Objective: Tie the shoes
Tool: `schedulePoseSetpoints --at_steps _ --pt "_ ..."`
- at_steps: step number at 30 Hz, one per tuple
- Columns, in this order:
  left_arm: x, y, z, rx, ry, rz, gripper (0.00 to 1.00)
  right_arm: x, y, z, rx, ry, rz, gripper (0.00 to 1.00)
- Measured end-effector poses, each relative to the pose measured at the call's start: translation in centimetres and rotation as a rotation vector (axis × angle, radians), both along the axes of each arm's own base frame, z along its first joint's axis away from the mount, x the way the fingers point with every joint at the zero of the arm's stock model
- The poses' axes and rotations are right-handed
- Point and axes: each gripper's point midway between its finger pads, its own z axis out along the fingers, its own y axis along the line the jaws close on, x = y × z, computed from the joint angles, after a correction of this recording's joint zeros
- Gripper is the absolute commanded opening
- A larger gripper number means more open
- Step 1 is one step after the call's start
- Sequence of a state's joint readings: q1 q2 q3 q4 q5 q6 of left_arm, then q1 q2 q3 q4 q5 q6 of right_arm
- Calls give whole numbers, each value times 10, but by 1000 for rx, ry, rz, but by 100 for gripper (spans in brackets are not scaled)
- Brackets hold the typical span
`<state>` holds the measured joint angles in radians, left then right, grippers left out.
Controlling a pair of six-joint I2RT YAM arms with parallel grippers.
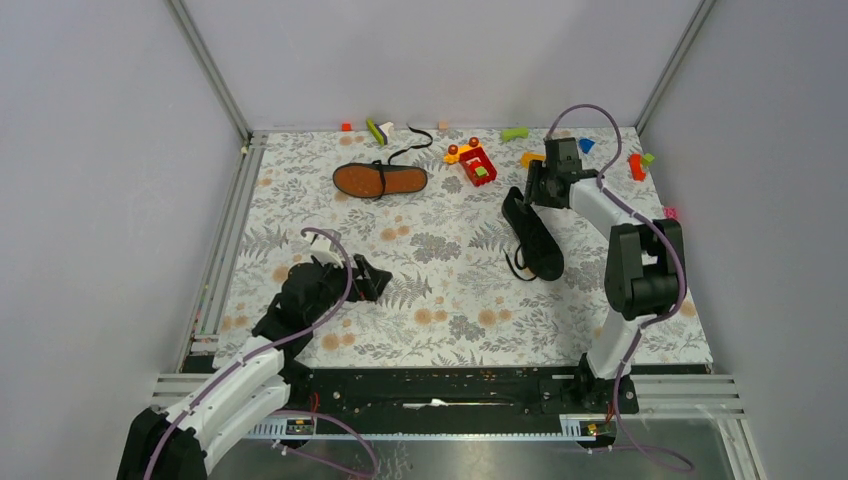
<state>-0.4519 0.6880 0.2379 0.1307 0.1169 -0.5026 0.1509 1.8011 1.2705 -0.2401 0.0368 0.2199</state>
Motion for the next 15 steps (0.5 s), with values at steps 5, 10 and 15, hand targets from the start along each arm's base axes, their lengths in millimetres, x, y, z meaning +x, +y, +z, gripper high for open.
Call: schedulePoseSetpoints --at_steps 5,10,15 --pt "-1 -8 -9 6 29 -45 97 13 1 2 -49 24 18 53" --pt "-3 -12 -10 -1 28 -71 97 14 12 -5 -79 86 65 44" --pt "-3 -14 -5 -10 11 -83 98 14 18 -19 -101 154 99 10"
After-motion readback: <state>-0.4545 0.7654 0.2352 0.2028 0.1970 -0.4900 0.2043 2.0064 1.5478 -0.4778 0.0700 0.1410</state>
